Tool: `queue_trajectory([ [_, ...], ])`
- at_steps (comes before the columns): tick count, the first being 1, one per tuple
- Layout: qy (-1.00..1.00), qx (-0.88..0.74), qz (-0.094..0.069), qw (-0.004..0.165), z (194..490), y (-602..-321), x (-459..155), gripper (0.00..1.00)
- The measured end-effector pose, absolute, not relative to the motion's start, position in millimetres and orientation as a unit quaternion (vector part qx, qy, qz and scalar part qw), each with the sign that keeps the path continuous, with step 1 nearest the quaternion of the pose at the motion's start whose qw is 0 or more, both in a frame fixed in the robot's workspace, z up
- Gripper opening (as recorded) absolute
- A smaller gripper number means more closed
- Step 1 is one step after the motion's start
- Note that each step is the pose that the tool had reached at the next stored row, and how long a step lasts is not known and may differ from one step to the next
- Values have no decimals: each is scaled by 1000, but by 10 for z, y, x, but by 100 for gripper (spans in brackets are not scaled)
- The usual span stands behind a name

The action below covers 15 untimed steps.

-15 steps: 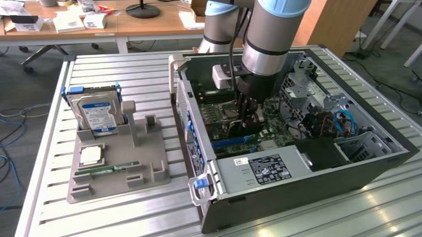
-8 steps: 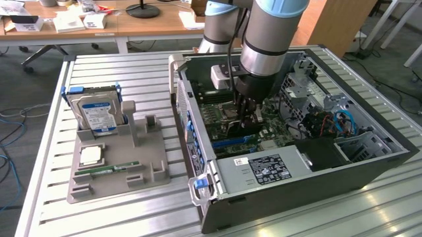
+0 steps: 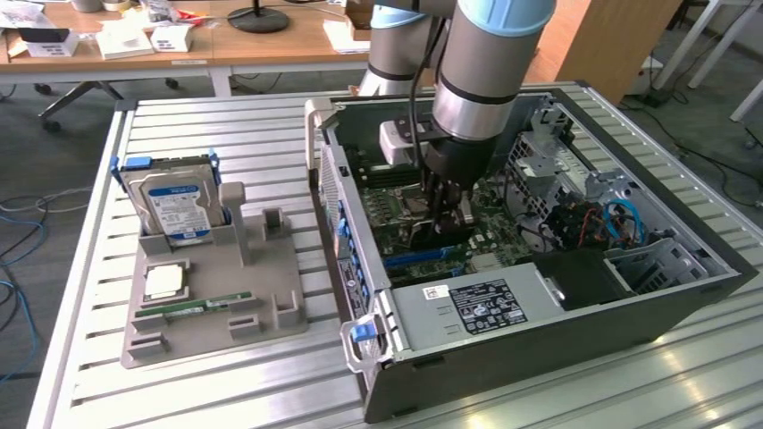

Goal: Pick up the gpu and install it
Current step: 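Insert the gpu into the slot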

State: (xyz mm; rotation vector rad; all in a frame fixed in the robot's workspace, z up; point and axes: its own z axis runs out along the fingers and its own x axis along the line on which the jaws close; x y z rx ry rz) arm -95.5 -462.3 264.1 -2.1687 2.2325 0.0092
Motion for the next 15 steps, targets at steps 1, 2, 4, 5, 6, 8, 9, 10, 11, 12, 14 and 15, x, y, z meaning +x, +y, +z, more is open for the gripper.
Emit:
queue_trajectory([
  [1, 717, -697, 3, 15, 2635, -4623, -956, 26],
  [2, 717, -697, 3, 15, 2628, -4623, -957, 26],
  [4, 717, -697, 3, 15, 2624, -4622, -962, 26],
  [5, 717, -697, 3, 15, 2624, -4622, -962, 26],
  [6, 717, -697, 3, 15, 2624, -4622, -962, 26],
  [8, 717, -697, 3, 15, 2619, -4620, -964, 26],
  [9, 717, -697, 3, 15, 2613, -4620, -965, 26],
  [10, 717, -697, 3, 14, 2611, -4620, -965, 26],
  [11, 717, -697, 3, 14, 2611, -4620, -966, 26],
  [12, 717, -696, 3, 14, 2611, -4620, -966, 26],
  [14, 717, -696, 3, 14, 2610, -4620, -966, 26],
  [15, 718, -696, 3, 14, 2610, -4620, -966, 26],
])
